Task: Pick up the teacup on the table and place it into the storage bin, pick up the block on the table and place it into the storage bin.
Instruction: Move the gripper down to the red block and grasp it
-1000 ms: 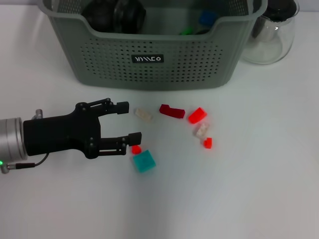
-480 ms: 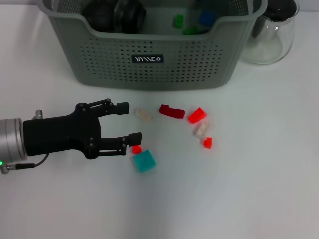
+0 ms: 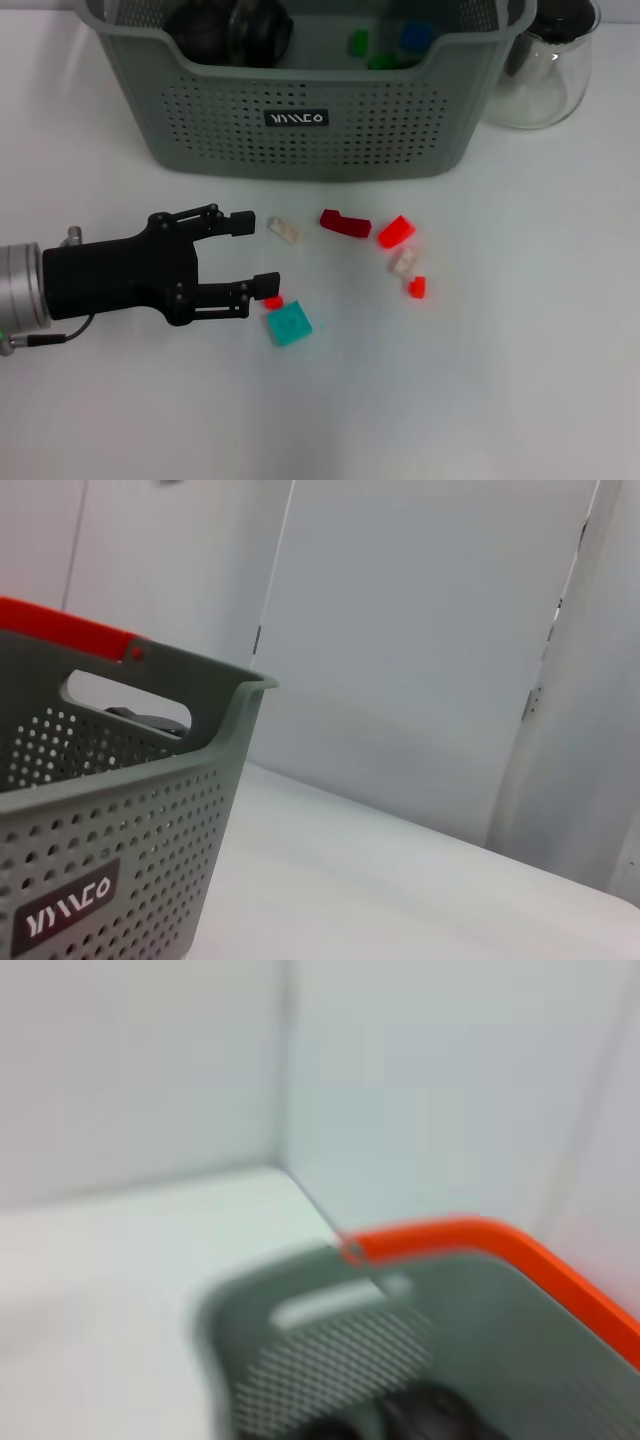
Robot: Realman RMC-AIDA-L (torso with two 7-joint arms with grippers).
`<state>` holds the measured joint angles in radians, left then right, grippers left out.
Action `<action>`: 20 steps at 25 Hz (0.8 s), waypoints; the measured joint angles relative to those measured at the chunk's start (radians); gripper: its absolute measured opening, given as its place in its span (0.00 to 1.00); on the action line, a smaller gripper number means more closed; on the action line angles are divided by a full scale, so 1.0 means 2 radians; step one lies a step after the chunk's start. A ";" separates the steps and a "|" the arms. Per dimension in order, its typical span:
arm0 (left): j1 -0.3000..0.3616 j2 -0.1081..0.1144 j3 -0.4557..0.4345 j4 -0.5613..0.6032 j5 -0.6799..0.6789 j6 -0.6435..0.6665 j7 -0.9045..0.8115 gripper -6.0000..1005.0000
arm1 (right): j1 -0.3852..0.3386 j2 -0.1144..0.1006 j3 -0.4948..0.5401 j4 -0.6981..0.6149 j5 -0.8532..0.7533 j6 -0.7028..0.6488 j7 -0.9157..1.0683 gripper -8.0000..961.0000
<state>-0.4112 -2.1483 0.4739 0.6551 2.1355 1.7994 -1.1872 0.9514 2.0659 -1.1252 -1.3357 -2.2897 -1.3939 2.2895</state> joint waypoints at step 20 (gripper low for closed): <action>-0.001 0.002 0.000 0.005 0.001 0.000 0.003 0.84 | -0.096 0.001 0.023 -0.009 0.009 -0.264 -0.104 0.96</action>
<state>-0.4124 -2.1436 0.4739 0.6650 2.1373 1.7994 -1.1804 0.7591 2.0684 -1.0799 -1.3543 -2.2715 -1.9224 2.0824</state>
